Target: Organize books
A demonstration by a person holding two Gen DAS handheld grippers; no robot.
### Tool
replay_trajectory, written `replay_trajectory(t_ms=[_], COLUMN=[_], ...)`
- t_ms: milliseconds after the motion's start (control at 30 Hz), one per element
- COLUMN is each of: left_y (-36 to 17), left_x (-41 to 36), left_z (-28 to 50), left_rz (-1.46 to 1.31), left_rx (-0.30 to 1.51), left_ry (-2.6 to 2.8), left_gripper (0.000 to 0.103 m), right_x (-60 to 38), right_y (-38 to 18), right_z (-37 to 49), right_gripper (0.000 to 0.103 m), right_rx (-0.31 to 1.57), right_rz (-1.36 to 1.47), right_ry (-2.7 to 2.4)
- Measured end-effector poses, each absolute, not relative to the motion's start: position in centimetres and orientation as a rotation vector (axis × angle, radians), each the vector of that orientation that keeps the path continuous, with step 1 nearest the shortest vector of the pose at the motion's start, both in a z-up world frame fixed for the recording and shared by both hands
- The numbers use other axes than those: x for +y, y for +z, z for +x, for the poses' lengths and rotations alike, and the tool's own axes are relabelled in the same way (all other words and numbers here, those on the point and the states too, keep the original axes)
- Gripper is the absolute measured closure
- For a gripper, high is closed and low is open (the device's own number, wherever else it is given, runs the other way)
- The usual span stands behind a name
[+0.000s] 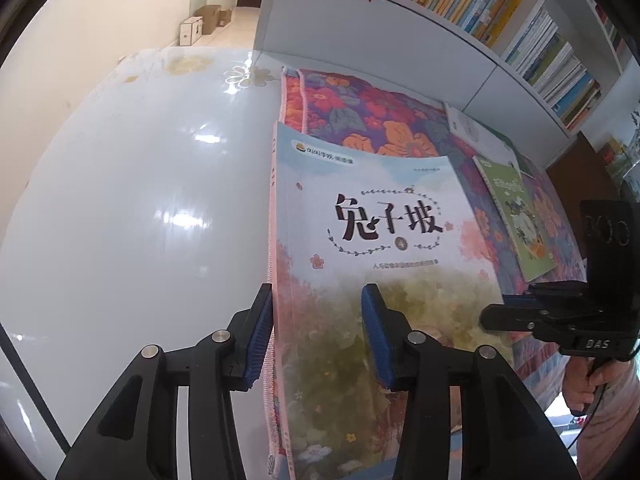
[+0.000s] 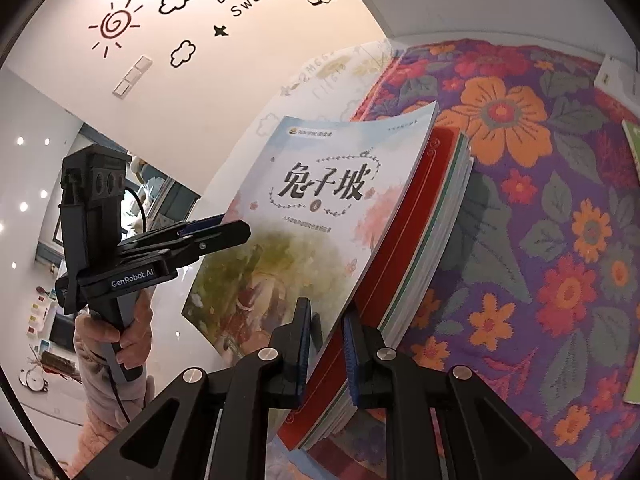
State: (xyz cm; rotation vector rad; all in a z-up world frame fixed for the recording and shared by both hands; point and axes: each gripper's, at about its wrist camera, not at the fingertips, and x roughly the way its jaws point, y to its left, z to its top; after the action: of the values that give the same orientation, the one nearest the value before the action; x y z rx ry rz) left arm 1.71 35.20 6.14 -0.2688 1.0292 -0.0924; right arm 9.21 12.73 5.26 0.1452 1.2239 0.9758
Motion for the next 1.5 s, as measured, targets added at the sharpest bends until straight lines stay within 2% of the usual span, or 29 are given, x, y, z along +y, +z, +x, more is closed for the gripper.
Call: replay_trajectory(t_ms=[933, 1267, 1500], left_y=[5.8, 8.3, 11.7], left_x=[33.9, 34.2, 28.6], left_z=[1.8, -0.1, -1.2], left_rz=[-0.193, -0.164, -0.175], left_rx=[1.024, 0.934, 0.867], left_ry=[-0.037, 0.107, -0.003], left_gripper=[0.057, 0.057, 0.052], right_x=[12.5, 10.0, 3.4], right_y=[6.0, 5.9, 7.2], right_z=[8.4, 8.8, 9.8], right_gripper=[0.086, 0.084, 0.084], right_rx=[1.259, 1.315, 1.154], right_rz=[0.150, 0.170, 0.146], right_ry=[0.852, 0.692, 0.608])
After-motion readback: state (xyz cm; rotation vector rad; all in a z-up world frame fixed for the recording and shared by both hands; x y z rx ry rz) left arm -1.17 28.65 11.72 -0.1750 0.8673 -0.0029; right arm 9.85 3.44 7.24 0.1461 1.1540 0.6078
